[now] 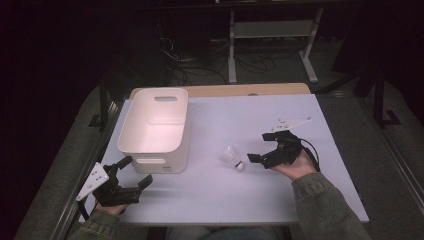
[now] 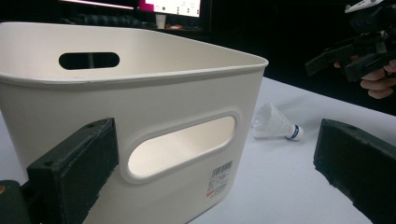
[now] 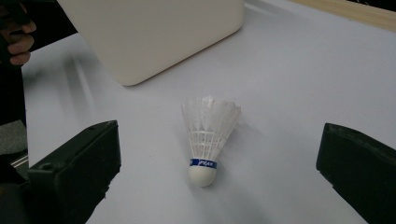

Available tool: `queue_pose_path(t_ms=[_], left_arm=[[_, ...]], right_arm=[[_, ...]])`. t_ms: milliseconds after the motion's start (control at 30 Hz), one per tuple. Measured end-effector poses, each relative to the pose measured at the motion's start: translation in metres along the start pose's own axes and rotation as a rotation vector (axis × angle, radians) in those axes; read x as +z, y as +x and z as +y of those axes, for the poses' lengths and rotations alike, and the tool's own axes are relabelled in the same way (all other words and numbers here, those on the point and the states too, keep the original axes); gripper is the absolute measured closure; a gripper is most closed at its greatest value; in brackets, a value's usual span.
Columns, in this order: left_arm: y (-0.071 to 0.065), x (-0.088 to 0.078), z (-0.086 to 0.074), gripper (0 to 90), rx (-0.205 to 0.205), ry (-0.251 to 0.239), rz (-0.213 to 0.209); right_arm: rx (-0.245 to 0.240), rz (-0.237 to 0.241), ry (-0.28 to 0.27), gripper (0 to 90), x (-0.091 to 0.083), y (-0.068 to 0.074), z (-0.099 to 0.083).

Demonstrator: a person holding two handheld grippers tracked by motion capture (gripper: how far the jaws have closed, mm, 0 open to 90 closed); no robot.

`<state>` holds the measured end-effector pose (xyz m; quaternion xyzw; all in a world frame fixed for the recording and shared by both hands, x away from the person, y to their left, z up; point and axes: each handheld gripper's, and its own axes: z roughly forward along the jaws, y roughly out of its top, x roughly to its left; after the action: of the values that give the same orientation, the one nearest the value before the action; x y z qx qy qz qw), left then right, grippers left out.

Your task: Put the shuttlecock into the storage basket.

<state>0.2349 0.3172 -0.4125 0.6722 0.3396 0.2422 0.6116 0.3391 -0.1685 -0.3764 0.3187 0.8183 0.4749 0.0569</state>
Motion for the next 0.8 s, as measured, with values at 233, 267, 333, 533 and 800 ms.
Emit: queue_pose_path(t_ms=[233,267,333,533,800], left_arm=[[-0.001,0.0,0.0,0.0,-0.009,-0.005,-0.001],[-0.001,0.0,0.0,0.0,-0.008,-0.006,-0.001],[-0.001,0.0,0.0,0.0,-0.009,-0.007,-0.001],[-0.001,0.0,0.0,0.0,-0.009,-0.008,0.0],[-0.001,0.0,0.0,0.0,-0.012,-0.009,0.0]], right_arm=[[-0.002,0.01,0.034,0.0,0.01,0.0,0.005],[-0.008,0.008,0.03,0.0,0.012,-0.001,0.005],[-0.005,0.013,0.043,0.0,0.014,-0.001,0.005],[0.001,0.018,0.06,0.0,0.019,-0.002,0.005],[0.015,0.021,0.075,0.0,0.027,-0.006,0.004]])
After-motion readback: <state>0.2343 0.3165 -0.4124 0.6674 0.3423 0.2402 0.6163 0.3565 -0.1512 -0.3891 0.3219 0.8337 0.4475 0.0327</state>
